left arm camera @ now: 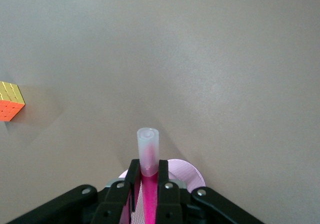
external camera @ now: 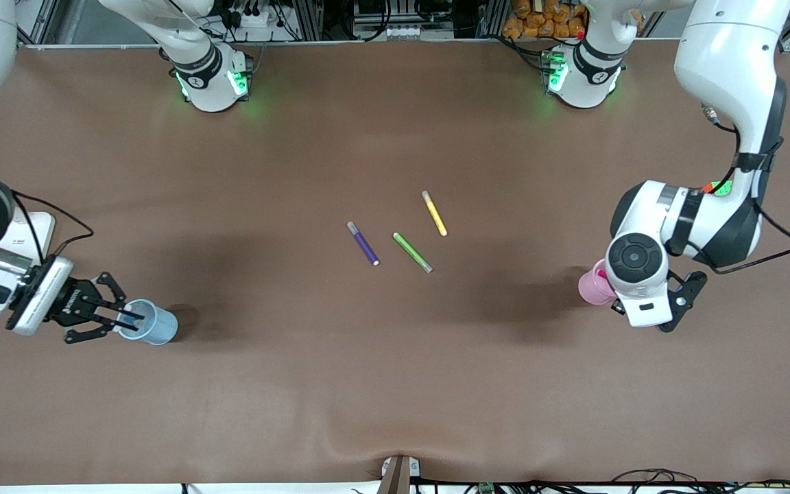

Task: Place pink and blue markers in matching cups
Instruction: 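Open the left gripper into the pink cup while the right gripper releases blue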

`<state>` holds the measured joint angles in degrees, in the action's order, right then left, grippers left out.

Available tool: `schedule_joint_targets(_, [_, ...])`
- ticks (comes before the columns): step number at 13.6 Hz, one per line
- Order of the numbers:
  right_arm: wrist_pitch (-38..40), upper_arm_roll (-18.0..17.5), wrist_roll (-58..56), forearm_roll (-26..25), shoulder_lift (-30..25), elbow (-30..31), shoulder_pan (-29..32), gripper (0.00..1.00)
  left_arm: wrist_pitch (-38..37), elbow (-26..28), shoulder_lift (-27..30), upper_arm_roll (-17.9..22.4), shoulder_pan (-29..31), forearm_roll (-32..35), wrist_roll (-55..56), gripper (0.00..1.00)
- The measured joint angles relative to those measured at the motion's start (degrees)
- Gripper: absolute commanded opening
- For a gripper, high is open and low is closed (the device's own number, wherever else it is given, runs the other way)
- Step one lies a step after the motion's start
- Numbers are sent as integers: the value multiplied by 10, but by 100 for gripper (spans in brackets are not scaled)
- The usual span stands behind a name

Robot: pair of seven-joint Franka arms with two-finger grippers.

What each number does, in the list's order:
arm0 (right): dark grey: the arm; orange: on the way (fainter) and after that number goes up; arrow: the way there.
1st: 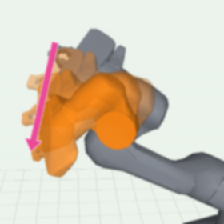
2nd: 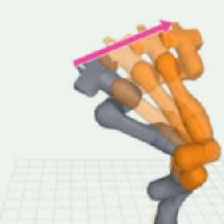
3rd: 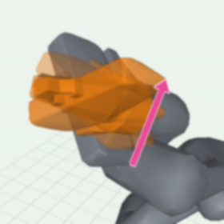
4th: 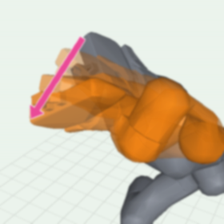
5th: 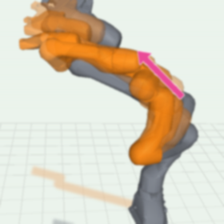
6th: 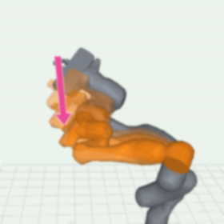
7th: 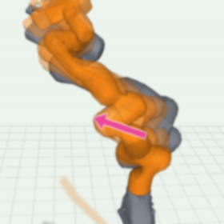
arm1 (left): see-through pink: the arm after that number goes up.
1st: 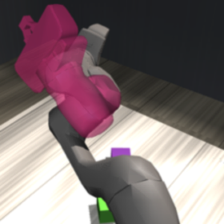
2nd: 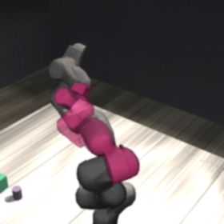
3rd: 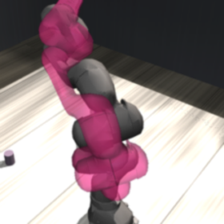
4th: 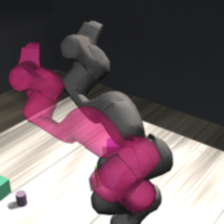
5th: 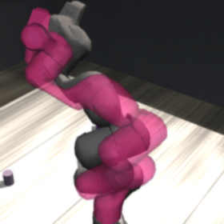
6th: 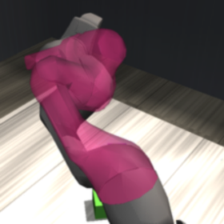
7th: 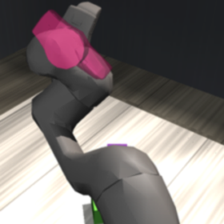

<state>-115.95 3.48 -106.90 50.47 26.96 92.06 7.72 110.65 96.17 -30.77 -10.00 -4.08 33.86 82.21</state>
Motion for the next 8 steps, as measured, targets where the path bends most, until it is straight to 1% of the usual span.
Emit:
schedule_joint_targets(1, [0, 0, -16, 0, 8, -8, 9, 0, 0, 0, -3, 0, -1, 3, 5, 0])
schedule_joint_targets(2, [0, 0, -36, 2, 17, -16, 19, 0, 0, 0, -4, 0, -3, 6, 7, 15])
schedule_joint_targets(3, [3, 0, -58, 9, 29, -22, 27, 0, -3, -1, -4, 0, -6, 8, 7, 40])
schedule_joint_targets(4, [16, 0, -79, 20, 39, -26, 33, 0, -8, -2, -4, 0, -10, 9, 7, 67])
schedule_joint_targets(5, [38, 0, -92, 26, 48, -28, 37, 0, -10, -3, -4, 0, -12, 9, 7, 84])
schedule_joint_targets(6, [58, 0, -97, 28, 53, -31, 39, 0, -11, -4, -4, 0, -14, 9, 7, 89])
schedule_joint_targets(7, [77, 0, -98, 29, 54, -31, 39, 0, -11, -5, -4, 0, -15, 10, 6, 100])
schedule_joint_targets(8, [99, -1, -98, 29, 53, -33, 39, 0, -12, -7, -4, 0, -15, 10, -1, 100])
